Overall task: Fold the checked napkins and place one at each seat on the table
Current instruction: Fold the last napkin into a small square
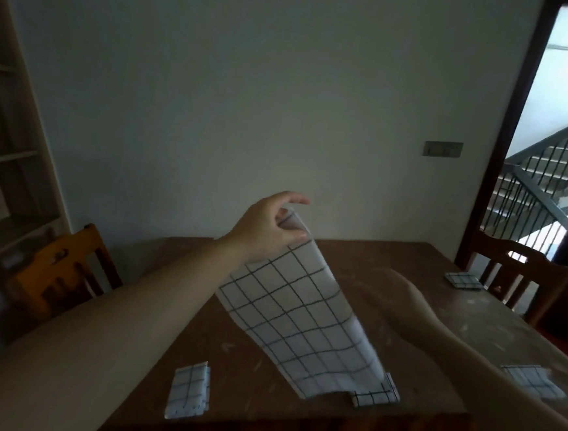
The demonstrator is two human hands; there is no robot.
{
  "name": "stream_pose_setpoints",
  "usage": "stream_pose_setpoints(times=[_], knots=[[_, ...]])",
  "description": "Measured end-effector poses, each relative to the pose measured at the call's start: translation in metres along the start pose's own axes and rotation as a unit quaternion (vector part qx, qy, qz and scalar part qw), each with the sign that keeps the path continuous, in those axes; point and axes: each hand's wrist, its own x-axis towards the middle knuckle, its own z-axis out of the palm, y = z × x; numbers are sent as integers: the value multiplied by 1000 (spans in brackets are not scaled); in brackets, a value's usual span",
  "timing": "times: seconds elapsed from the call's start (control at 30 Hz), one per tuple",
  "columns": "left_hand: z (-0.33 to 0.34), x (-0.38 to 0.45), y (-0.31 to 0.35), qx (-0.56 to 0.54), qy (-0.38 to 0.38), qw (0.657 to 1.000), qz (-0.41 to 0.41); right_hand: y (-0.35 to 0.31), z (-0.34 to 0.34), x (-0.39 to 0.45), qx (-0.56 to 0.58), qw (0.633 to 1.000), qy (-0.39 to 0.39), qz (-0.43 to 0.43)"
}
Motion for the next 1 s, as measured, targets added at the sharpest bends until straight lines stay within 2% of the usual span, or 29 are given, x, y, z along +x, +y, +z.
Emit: stream_pose_setpoints(times=[0.1,0.17,0.23,0.33,0.47,0.53,0.67,0.8,0.93,1.0], knots=[[0,-2,16,26,-66,996,46,-48,17,9,46,994,-57,-86],[-5,-6,21,41,-86,994,54,-66,24,14,64,992,-42,-104],[-15,-12,21,53,-77,994,54,-71,26,18,62,991,-36,-115],[-37,-23,2,69,-83,994,-3,-68,16,17,69,987,-65,-134],[-54,-43,-25,91,-191,967,-141,-59,5,18,122,973,-117,-159],[-56,-48,-35,93,-229,957,-153,-58,3,18,124,974,-110,-156],[-60,-54,-38,99,-184,970,-125,-66,6,18,102,982,-103,-119],[-73,-52,-37,94,-153,981,-69,-81,13,25,72,992,-19,-102],[-102,-56,-48,94,-132,982,-101,-91,3,28,180,981,45,-61],[-109,-61,-49,22,-62,990,-123,-98,2,26,229,971,59,-41]])
